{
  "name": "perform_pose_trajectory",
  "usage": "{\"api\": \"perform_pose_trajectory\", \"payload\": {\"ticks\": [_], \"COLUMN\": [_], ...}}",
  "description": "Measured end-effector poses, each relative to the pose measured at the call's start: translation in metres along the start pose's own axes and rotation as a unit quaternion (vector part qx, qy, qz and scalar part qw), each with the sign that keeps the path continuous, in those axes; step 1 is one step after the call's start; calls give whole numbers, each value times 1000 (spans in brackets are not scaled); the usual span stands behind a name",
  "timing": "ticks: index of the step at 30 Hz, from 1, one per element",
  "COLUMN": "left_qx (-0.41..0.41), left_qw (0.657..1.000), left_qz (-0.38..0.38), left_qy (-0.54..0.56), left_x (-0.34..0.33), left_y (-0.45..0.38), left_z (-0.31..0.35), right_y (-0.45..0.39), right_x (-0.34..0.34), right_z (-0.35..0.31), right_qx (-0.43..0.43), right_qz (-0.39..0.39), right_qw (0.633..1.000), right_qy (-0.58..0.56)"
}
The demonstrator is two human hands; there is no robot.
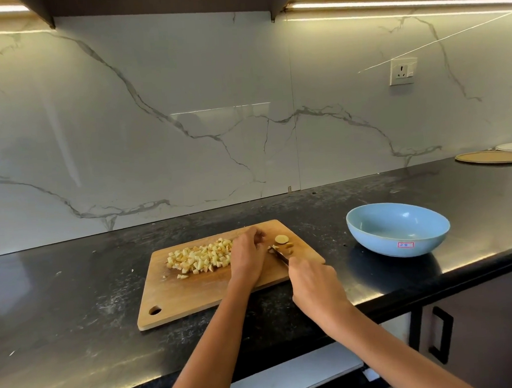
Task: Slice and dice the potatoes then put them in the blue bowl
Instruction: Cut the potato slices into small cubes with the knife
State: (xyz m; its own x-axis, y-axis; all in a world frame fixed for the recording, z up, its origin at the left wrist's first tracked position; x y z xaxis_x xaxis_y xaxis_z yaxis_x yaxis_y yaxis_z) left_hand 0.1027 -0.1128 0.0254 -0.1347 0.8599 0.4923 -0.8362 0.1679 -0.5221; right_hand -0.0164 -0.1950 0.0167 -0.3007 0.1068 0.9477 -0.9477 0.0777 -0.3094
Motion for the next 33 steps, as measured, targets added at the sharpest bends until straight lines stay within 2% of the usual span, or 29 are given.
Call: {"api": "perform_pose_trajectory", "payload": {"ticks": [7, 13, 17, 23, 27, 28, 30, 33], "left_qx": [-17, -96, -63, -46, -26, -35, -76, -133], "left_qw": [999, 994, 994, 997, 999, 999, 995, 974], "left_qz": [-48, -55, -40, 6, 36, 18, -65, -177], "left_qy": [11, 8, -74, -54, -25, -19, -27, -41], "left_x": [-8, -12, -9, 1, 8, 3, -17, -47], "left_y": [-2, -1, -3, -6, -6, -7, -6, -2], "left_z": [5, 19, 7, 4, 1, 5, 19, 32], "right_y": [0, 0, -2, -3, -12, -18, -30, -51], "right_x": [11, 18, 18, 22, 27, 28, 25, 16], "right_z": [10, 12, 10, 22, 38, 44, 56, 67], "right_qx": [6, 20, 26, -2, -32, -41, -60, -80], "right_qz": [67, 96, 101, 98, 121, 135, 160, 207], "right_qw": [998, 994, 992, 994, 992, 989, 978, 953], "right_qy": [13, 48, 64, 54, -16, -48, -123, -207]}}
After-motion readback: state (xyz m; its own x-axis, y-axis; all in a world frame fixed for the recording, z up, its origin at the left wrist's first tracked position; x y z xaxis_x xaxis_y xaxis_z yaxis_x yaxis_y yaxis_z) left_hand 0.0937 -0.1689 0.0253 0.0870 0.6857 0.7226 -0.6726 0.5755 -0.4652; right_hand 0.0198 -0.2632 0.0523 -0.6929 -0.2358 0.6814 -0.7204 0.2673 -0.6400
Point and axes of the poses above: each hand's wrist, its own y-axis away from the middle knuckle, its own x-axis out of the back of the hand, z = x × y, the point moved 10 cm from there along -y, towards the middle knuckle, and after that the axes turned 10 degrees about y, right-handed, at the moved point
